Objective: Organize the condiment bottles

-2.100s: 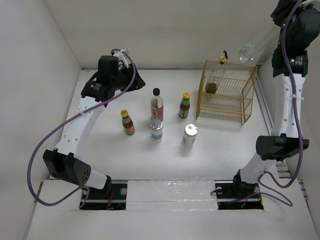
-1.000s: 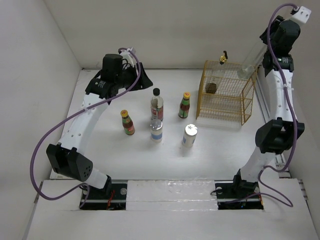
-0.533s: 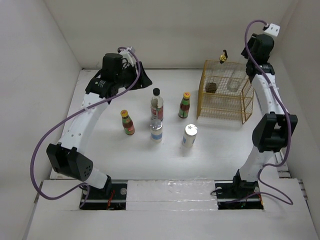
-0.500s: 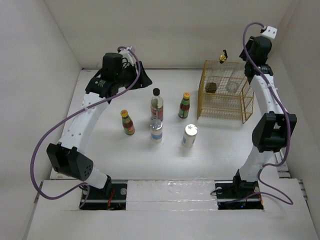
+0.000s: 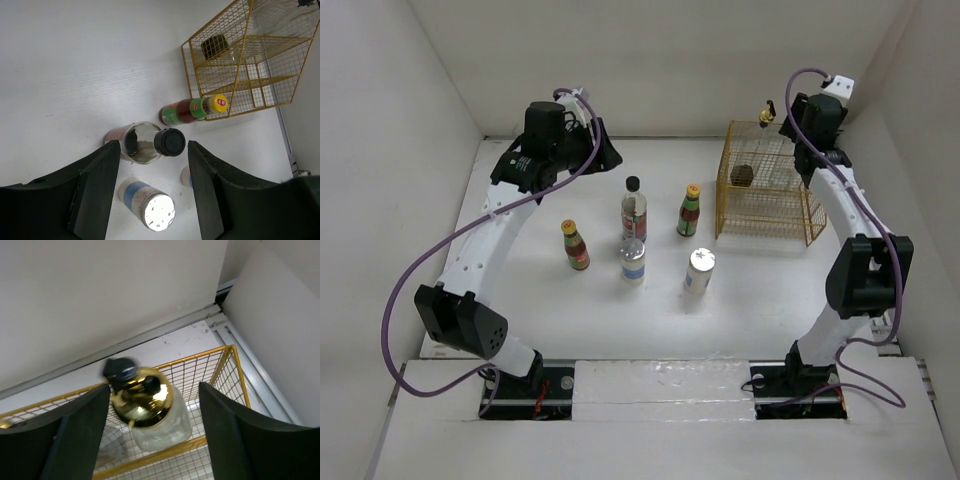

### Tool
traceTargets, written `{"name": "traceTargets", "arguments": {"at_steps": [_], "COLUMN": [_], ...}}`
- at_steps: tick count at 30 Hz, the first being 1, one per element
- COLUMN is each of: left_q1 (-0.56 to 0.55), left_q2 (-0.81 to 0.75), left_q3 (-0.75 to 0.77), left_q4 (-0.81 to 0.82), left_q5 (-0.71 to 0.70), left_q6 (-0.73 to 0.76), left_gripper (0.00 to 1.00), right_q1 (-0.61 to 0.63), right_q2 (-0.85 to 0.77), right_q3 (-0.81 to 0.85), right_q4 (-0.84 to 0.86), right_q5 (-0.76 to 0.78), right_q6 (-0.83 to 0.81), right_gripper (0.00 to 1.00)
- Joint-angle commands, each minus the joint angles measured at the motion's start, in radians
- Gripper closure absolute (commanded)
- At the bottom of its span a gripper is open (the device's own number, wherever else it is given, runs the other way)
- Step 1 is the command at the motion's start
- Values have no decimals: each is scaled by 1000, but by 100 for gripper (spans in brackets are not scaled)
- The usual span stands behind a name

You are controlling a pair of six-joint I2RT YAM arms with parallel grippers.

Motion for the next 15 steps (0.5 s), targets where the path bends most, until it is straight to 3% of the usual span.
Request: {"name": "traceTargets", "arguments": {"at_steps": [1, 6, 10, 11, 13, 14, 15], "left_q1": [-1, -1, -1, -1, -1, -1, -1], "left_q2": [-29, -39, -48, -48, -74, -83, -92], "left_q3": [22, 22, 32, 44, 55, 55, 55], "left_q4": [-7, -25, -49, -50, -59, -59, -50], "left_q5": [-33, -98, -199, -222, -295, -317, -334], "left_q6": [17, 26, 26, 17, 17, 17, 17], "left_gripper": [48, 48, 49, 53, 59, 67, 70], "right_q1": [32, 32, 120, 156, 247, 345, 392], "right_q2": [-105, -129, -199, -254, -319, -348, -387], "right_q3": [-14, 61, 72, 11, -87, -138, -225], "right_q4": [75, 12, -58, -59, -37, 2, 27], "right_q5": [69, 89, 89, 89, 77, 54, 13], "right_q6": [7, 7, 7, 16, 27, 36, 36], "right_gripper": [21, 11, 11, 16, 54, 73, 87]}}
